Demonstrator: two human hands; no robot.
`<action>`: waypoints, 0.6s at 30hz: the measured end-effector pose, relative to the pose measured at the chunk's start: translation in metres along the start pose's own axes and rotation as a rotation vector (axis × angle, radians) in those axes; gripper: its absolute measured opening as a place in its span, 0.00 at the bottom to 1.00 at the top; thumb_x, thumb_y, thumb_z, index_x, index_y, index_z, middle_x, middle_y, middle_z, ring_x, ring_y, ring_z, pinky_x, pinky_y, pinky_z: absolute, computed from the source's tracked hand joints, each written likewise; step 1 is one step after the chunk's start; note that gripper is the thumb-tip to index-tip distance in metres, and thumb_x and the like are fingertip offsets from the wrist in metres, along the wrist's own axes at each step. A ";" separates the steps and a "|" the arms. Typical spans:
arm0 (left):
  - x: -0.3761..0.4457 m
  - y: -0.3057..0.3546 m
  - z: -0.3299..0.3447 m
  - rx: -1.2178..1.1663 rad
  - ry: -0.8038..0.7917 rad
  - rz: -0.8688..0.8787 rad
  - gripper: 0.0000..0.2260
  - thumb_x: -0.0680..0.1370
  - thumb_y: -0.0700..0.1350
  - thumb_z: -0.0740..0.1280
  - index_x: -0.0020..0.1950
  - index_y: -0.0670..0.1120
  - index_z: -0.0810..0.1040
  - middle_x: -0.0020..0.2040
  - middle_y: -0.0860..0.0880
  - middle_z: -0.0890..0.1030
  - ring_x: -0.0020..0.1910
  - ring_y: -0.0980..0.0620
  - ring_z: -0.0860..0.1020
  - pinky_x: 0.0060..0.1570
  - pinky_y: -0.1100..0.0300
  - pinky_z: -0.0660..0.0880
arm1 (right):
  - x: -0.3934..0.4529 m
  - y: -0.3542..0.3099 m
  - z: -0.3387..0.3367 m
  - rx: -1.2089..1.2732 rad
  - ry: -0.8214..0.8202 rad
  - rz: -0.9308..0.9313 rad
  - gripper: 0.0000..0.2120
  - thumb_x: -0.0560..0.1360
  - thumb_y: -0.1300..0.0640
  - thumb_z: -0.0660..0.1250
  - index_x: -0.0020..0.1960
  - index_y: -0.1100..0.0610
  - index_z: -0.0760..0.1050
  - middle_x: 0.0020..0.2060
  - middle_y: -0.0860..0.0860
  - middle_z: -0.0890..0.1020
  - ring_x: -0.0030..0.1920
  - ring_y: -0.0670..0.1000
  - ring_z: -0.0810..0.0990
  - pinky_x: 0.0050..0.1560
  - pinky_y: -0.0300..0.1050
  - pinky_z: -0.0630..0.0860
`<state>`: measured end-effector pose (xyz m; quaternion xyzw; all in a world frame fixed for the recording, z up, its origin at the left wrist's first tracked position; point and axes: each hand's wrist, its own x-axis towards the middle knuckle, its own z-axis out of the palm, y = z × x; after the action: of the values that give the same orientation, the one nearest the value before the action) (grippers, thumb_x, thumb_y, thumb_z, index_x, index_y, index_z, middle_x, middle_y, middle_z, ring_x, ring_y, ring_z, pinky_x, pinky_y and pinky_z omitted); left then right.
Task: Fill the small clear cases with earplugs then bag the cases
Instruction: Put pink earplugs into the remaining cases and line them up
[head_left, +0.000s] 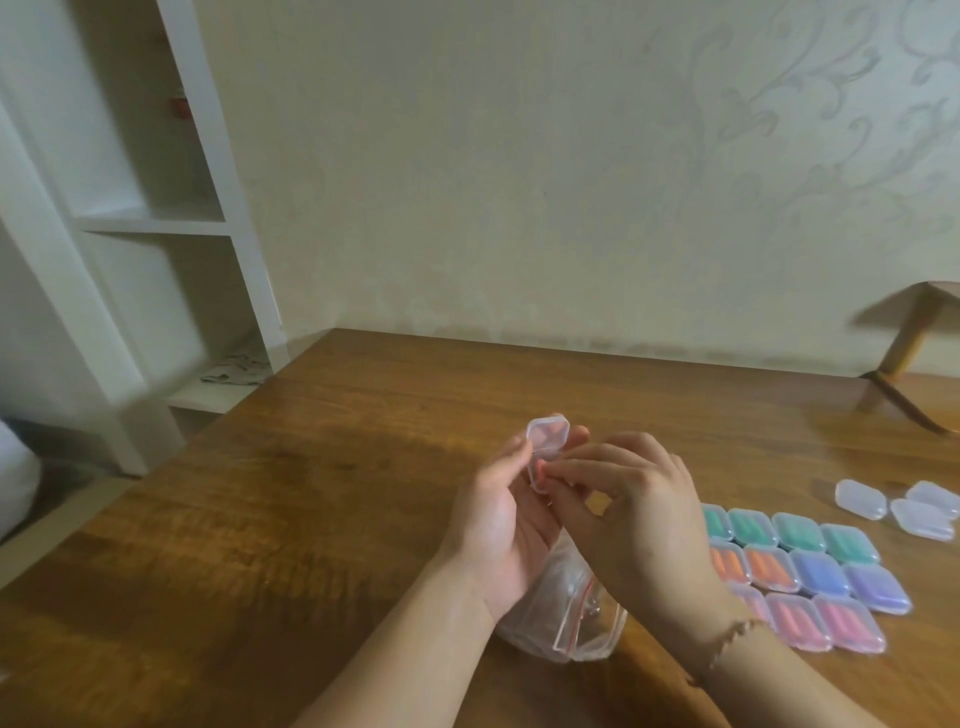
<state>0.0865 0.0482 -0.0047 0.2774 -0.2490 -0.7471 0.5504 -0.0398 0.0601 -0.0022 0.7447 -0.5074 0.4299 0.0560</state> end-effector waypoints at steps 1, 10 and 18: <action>0.000 0.000 0.000 -0.003 0.005 -0.011 0.16 0.81 0.47 0.60 0.58 0.38 0.82 0.64 0.34 0.78 0.57 0.42 0.79 0.52 0.55 0.80 | 0.000 0.000 0.001 0.005 0.001 -0.011 0.07 0.68 0.54 0.78 0.44 0.45 0.85 0.43 0.40 0.85 0.48 0.50 0.79 0.44 0.53 0.76; 0.018 0.016 -0.013 -0.010 0.206 0.089 0.12 0.81 0.42 0.62 0.60 0.37 0.79 0.51 0.41 0.84 0.46 0.45 0.83 0.53 0.53 0.77 | -0.003 0.017 -0.052 0.259 -0.261 0.006 0.07 0.62 0.49 0.63 0.29 0.44 0.78 0.59 0.34 0.76 0.68 0.45 0.67 0.62 0.37 0.65; 0.026 0.014 -0.023 -0.110 0.304 0.100 0.12 0.80 0.39 0.63 0.61 0.35 0.78 0.56 0.36 0.83 0.52 0.41 0.83 0.62 0.46 0.77 | -0.021 0.017 -0.026 -0.161 -0.581 -0.225 0.13 0.69 0.40 0.58 0.36 0.41 0.81 0.77 0.40 0.55 0.79 0.51 0.42 0.73 0.57 0.58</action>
<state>0.1056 0.0180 -0.0152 0.3442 -0.1352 -0.6805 0.6326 -0.0714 0.0805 -0.0068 0.8810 -0.4490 0.1486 0.0149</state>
